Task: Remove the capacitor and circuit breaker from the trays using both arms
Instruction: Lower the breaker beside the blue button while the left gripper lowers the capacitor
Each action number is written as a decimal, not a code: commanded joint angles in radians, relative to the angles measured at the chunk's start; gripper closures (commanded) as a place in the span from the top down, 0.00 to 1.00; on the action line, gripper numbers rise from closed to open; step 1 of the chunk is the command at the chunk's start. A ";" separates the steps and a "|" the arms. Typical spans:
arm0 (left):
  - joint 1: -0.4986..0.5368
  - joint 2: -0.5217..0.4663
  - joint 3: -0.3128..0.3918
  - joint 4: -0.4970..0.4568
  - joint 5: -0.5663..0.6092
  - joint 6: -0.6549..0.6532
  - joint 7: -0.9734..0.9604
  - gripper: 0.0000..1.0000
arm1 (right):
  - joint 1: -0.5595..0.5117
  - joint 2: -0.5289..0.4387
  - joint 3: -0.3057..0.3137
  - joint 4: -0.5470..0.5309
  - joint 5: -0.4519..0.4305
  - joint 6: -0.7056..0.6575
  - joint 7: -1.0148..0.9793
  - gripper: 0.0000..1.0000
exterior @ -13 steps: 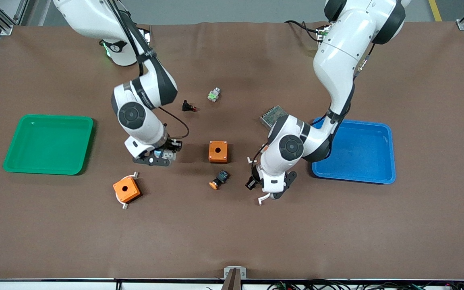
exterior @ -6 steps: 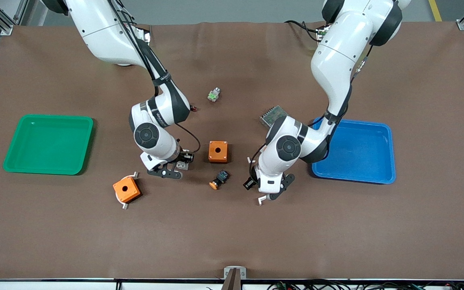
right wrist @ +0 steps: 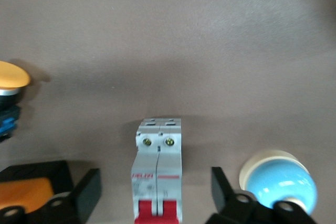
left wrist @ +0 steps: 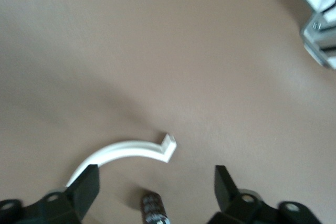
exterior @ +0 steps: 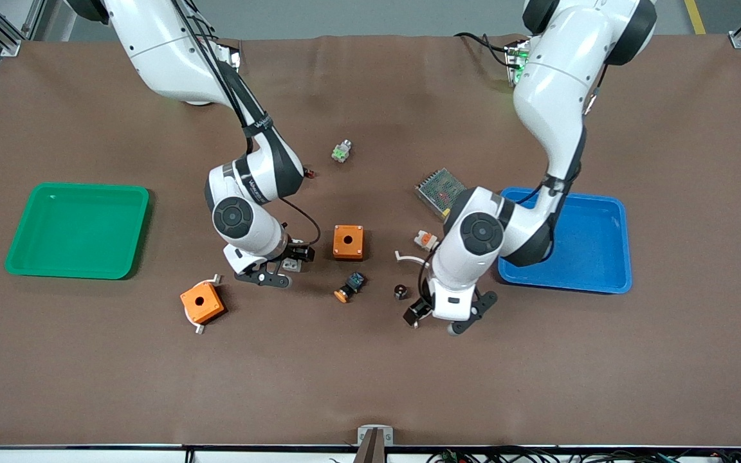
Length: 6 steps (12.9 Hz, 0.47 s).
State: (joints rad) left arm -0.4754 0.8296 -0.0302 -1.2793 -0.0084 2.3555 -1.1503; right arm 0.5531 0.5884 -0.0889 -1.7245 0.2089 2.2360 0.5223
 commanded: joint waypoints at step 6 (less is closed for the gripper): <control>0.196 -0.344 -0.008 -0.121 0.048 -0.422 0.519 1.00 | -0.009 -0.376 -0.092 0.083 -0.163 -0.485 -0.008 1.00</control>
State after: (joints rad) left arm -0.3333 0.6059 -0.0285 -1.2957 0.0258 1.9757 -0.7236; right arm 0.5473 0.3059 -0.1646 -1.6133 0.0776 1.8079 0.5198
